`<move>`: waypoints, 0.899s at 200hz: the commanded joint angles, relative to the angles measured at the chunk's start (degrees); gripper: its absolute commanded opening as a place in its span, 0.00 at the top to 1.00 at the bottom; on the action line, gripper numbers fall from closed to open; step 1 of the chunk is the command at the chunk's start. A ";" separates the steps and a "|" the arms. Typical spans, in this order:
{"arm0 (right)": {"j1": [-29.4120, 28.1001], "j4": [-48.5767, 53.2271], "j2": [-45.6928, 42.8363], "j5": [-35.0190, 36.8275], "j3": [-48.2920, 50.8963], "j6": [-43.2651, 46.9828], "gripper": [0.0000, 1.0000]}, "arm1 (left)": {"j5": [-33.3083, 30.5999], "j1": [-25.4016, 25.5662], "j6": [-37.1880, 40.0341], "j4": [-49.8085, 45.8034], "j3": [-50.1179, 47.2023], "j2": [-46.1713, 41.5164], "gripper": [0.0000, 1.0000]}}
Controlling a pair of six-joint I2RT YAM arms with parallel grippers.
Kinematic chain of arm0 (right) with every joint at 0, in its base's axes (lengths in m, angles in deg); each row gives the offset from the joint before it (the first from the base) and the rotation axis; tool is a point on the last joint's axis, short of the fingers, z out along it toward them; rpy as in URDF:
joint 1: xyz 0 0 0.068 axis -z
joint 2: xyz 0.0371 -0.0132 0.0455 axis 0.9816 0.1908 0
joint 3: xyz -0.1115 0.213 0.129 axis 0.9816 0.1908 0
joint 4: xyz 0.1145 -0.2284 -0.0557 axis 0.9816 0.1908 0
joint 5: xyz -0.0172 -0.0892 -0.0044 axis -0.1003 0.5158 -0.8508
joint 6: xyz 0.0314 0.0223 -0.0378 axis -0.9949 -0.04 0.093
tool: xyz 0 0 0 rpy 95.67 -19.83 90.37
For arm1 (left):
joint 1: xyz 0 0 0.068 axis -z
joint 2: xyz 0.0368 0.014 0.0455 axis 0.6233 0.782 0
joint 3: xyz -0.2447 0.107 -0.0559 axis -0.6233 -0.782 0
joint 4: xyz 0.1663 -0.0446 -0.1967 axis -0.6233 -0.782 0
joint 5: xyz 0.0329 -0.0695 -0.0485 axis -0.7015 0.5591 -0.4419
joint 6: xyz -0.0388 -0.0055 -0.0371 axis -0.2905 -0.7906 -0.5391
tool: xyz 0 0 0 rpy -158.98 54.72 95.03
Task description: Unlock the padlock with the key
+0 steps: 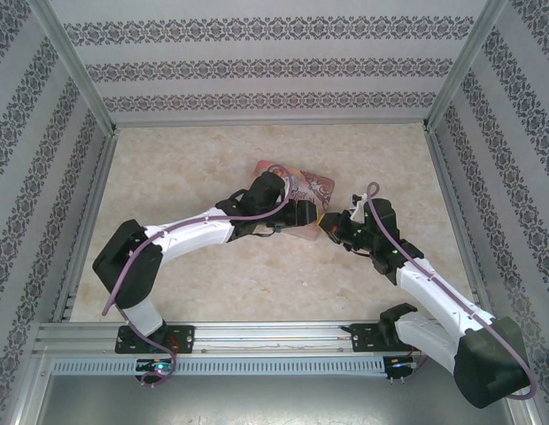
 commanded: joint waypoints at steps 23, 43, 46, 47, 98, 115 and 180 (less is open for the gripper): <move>-0.80 -0.60 -0.30 -0.69 0.37 -0.05 1.00 | 0.86 0.75 -1.68 4.22 2.11 1.58 0.52; -0.94 -0.47 -0.27 -0.77 0.43 0.05 1.00 | 0.95 0.75 -2.12 4.93 2.27 2.09 0.56; -0.95 -0.47 -0.29 -0.77 0.49 0.01 1.00 | 0.94 0.75 -2.10 4.95 2.28 2.17 0.57; -0.96 -0.47 -0.27 -0.77 0.50 0.03 1.00 | 0.94 0.75 -2.08 4.95 2.25 2.19 0.57; -1.32 -0.38 -0.43 -0.84 0.27 0.22 1.00 | 1.60 0.75 -2.51 5.74 2.09 2.65 0.74; -1.32 -0.38 -0.57 -0.77 0.41 0.48 1.00 | 1.17 0.75 -2.28 5.83 1.72 2.01 0.83; 5.21 -2.49 -4.64 -9.56 -0.27 8.79 0.77 | -0.55 -1.94 4.04 5.42 -2.37 -7.04 1.00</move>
